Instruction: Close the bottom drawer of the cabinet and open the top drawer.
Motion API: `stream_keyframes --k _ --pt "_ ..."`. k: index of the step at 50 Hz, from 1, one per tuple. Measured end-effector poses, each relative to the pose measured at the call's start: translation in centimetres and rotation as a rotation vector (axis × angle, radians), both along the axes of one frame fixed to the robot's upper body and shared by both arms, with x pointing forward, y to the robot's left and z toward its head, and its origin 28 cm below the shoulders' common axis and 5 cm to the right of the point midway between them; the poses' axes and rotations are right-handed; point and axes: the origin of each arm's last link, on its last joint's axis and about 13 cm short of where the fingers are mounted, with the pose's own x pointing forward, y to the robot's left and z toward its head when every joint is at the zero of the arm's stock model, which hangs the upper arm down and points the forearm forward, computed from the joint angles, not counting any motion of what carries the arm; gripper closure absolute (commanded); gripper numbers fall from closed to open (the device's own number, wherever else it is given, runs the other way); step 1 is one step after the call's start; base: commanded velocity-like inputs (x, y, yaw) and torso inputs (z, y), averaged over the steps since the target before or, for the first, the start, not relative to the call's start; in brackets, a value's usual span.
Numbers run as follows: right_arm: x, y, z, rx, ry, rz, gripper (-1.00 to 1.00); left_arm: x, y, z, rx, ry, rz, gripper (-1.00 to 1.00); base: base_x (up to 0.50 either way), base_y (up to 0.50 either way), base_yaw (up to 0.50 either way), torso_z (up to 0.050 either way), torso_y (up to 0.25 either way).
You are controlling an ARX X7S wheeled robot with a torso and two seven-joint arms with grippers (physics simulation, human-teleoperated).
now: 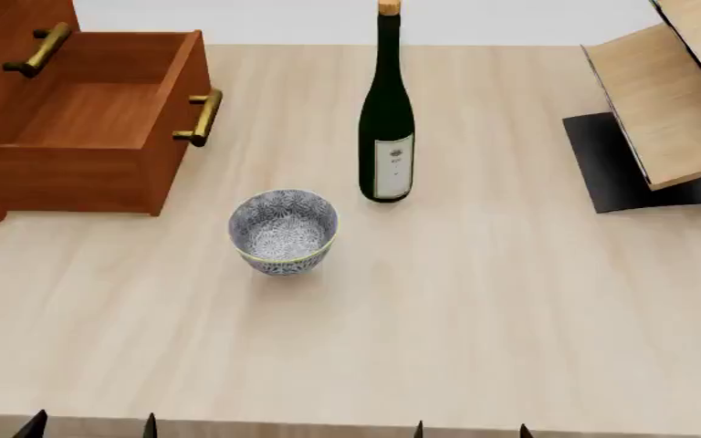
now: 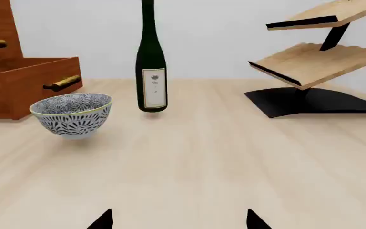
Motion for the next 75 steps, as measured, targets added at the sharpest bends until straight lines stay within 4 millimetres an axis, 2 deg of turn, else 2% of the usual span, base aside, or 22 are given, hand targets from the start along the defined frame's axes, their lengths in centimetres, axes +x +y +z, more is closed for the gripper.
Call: stream_keyframes --k 16,36,44,58,75 --pt "0.2 0.2 -0.1 0.007 0.006 0.005 -1.0 0.1 -0.2 0.3 -0.029 0.004 -0.006 -1.0 0.0 0.0 0.0 0.002 0.0" --pt "0.7 0.1 0.1 0.003 0.001 -0.004 -1.0 0.0 -0.5 1.0 -0.032 -0.054 -0.031 -1.0 0.0 0.0 0.0 0.05 0.001" --pt "1.1 -0.1 0.7 -0.005 -0.007 -0.01 -1.0 0.2 -0.4 2.1 -0.04 -0.086 -0.029 -1.0 0.0 0.0 0.0 0.05 0.0" --pt "2.6 -0.9 2.6 -0.031 -0.039 -0.029 -1.0 1.7 0.5 6.3 -0.058 -0.219 -0.017 -1.0 0.0 0.0 0.0 0.05 0.001" --pt "4.4 -2.0 5.5 -0.037 -0.074 -0.059 -1.0 2.9 2.1 14.4 -0.041 -0.409 -0.03 -1.0 0.0 0.0 0.0 0.01 0.0"
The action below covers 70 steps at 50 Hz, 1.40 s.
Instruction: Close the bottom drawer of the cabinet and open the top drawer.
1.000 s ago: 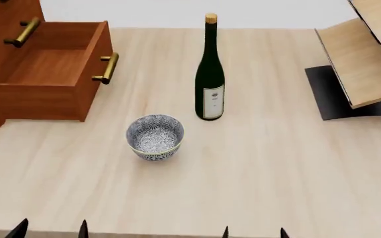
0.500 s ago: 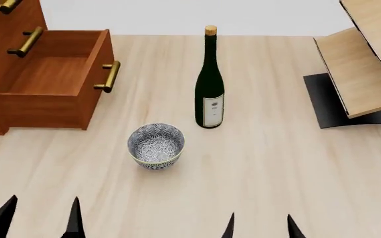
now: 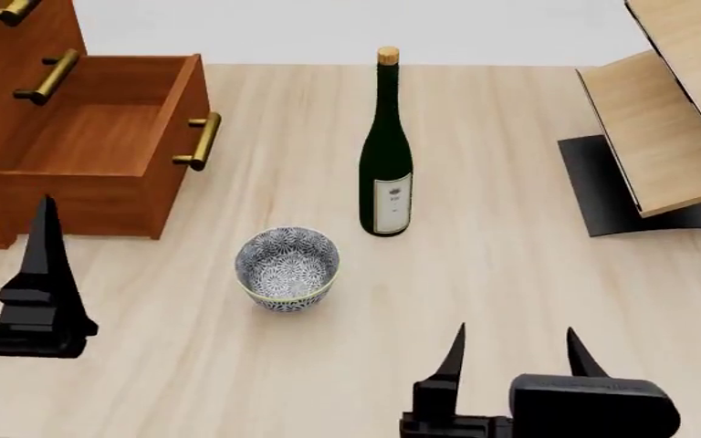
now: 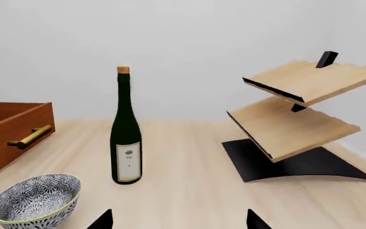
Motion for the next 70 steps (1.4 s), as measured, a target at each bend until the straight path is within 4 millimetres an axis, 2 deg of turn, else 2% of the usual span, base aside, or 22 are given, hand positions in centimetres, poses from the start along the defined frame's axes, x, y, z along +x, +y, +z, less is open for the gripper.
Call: stream_keyframes --k 16,29,40,70 --pt "1.0 -0.7 2.5 0.014 -0.033 -0.01 -1.0 -0.6 1.2 8.1 -0.002 -0.193 0.008 -1.0 0.0 0.0 0.0 0.0 0.0" --pt "1.7 -0.9 4.9 -0.003 -0.068 -0.003 -1.0 -1.4 1.5 12.3 0.013 -0.286 0.016 -1.0 0.0 0.0 0.0 0.0 0.0" --pt "1.8 -1.0 5.8 -0.014 -0.087 0.002 -1.0 -1.8 1.6 13.6 0.018 -0.312 0.019 -1.0 0.0 0.0 0.0 0.0 0.0" --pt "1.6 -1.0 5.9 -0.023 -0.09 0.015 -1.0 -2.3 1.6 14.1 0.032 -0.344 0.025 -1.0 0.0 0.49 0.0 0.0 0.0"
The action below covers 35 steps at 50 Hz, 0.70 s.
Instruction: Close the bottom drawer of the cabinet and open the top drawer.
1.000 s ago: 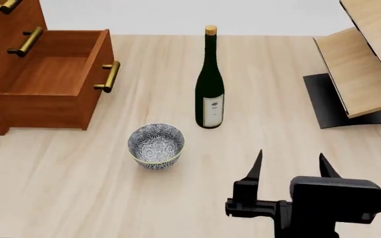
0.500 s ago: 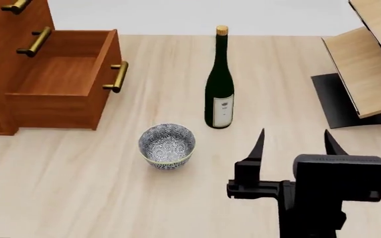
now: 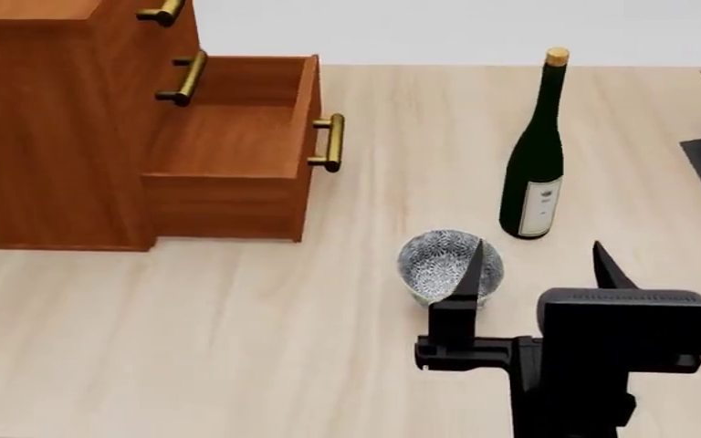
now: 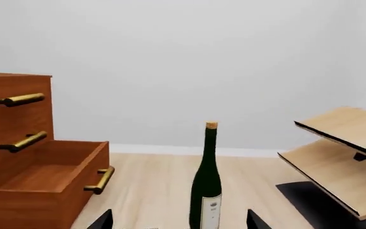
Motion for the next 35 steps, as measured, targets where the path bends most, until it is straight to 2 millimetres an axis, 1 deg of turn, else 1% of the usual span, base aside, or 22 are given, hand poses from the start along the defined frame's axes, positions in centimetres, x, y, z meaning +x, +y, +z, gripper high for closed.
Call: stream_keyframes --k 27,35 --pt "-0.26 -0.07 -0.31 0.01 0.003 0.01 -1.0 -0.35 -0.22 0.37 0.013 -0.02 0.002 -1.0 0.0 0.5 0.0 0.0 0.0" --pt "-0.4 -0.11 -0.35 0.024 -0.001 0.006 -1.0 -0.42 -0.27 0.42 0.013 -0.023 0.002 -1.0 0.0 -0.01 0.0 0.0 0.0"
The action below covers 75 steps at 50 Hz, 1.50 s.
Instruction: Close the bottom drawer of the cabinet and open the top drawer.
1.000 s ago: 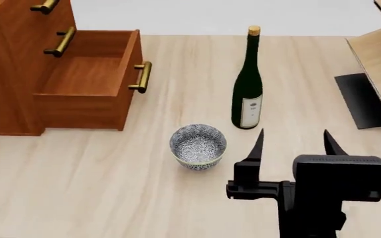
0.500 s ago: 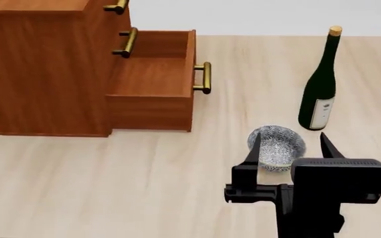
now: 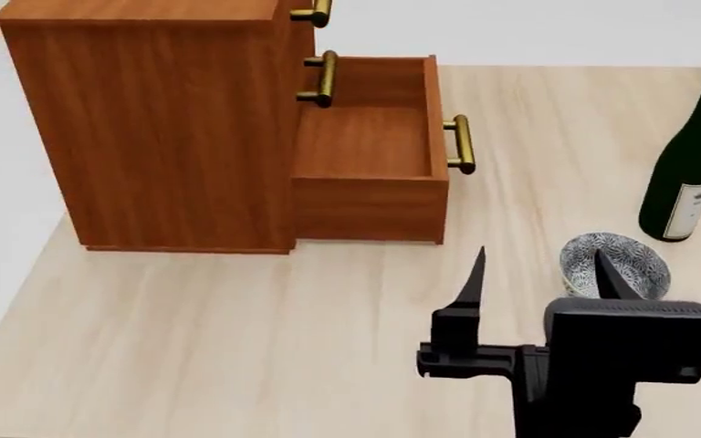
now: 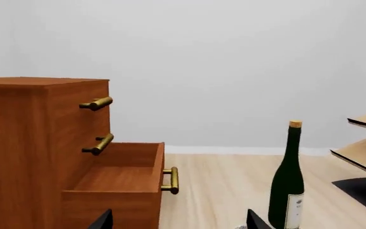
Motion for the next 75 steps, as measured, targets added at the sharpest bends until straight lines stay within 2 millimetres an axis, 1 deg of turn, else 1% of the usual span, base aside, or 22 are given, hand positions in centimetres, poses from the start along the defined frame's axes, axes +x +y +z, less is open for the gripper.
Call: stream_keyframes --k 8,27,75 --pt "-0.15 -0.09 0.02 0.003 0.0 -0.004 -1.0 -0.08 -0.1 0.08 -0.003 -0.006 -0.005 -1.0 0.15 0.0 0.0 0.0 0.0" --pt "-0.45 -0.23 0.29 0.005 -0.006 -0.01 -1.0 -0.32 -0.3 0.45 -0.009 -0.011 -0.016 -1.0 0.32 0.0 0.0 0.0 0.0" --pt "-0.51 -0.39 0.33 0.011 -0.01 -0.018 -1.0 -0.32 -0.43 0.58 -0.017 -0.017 -0.03 -1.0 0.32 0.0 0.0 0.0 0.0"
